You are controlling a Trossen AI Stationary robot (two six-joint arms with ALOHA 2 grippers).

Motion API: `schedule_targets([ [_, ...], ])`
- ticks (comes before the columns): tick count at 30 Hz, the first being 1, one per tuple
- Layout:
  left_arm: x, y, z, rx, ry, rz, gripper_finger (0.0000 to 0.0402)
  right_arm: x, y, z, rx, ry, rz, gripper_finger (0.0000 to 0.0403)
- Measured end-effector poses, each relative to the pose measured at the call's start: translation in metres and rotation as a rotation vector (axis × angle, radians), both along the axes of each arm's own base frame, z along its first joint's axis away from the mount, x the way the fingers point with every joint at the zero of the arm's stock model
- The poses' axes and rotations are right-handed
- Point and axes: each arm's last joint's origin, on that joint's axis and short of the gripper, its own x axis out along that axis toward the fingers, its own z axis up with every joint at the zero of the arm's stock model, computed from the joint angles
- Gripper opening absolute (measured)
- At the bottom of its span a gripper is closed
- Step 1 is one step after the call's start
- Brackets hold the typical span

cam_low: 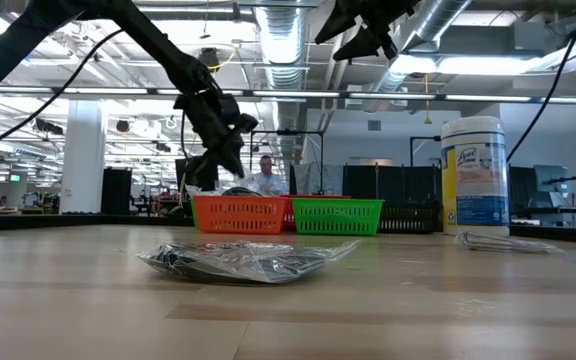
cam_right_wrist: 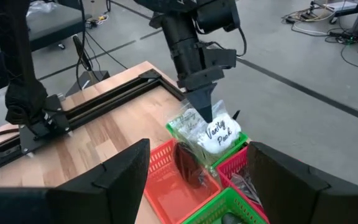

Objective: Pick & Place Travel size toiletries
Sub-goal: Put the vanity pack into the green bin

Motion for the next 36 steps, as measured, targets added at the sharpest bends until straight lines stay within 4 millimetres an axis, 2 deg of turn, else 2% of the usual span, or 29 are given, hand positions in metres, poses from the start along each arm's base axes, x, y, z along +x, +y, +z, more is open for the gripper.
schedule_targets([
  [12, 0.007, -0.001, -0.026, -0.106, 0.063, 0.024, 0.0000, 0.000, -0.001, 0.001, -0.002, -0.007, -0.003, 0.0258],
  [17, 0.006, 0.000, -0.027, -0.120, 0.072, 0.049, 0.0000, 0.000, -0.001, 0.001, -0.002, -0.007, -0.003, 0.0258],
  [27, 0.007, 0.007, -0.014, -0.109, 0.049, 0.098, 0.0000, 0.000, -0.001, 0.001, -0.002, -0.007, -0.003, 0.0258],
  [36, 0.006, 0.005, -0.028, -0.187, 0.101, 0.093, 0.0000, 0.000, -0.001, 0.001, -0.002, -0.008, -0.003, 0.0258],
])
